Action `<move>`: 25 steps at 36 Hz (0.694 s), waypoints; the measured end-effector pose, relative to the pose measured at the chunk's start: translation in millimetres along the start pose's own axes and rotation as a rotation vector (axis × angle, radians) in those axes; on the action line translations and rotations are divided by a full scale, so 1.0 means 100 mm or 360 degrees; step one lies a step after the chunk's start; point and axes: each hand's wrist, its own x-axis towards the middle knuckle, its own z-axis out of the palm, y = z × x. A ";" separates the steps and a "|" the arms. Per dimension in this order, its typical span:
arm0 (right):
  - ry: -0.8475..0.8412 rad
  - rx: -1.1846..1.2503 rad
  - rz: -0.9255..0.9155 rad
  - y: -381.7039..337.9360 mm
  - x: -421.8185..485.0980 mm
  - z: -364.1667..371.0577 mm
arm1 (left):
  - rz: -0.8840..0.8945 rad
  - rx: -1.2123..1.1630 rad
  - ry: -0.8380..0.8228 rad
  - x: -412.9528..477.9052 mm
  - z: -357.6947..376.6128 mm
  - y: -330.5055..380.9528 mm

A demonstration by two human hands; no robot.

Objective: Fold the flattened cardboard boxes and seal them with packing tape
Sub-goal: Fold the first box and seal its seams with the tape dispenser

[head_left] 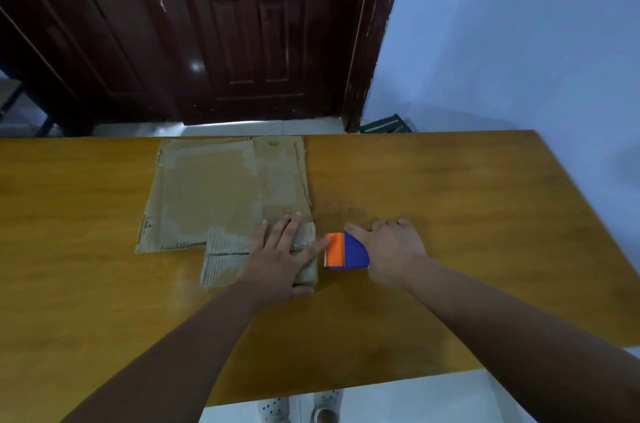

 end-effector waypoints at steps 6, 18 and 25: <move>-0.0120 -0.0130 0.0008 -0.14 0.02 -0.26 | 0.0027 0.0025 -0.0047 0.00 -0.02 0.01; -0.0304 -0.0251 -0.0036 -0.33 0.11 -0.58 | 0.0241 0.0150 0.0124 -0.07 -0.02 0.02; -0.0339 -0.0293 -0.0058 -0.36 0.18 -0.66 | 0.0230 0.0052 -0.0064 -0.02 0.06 0.00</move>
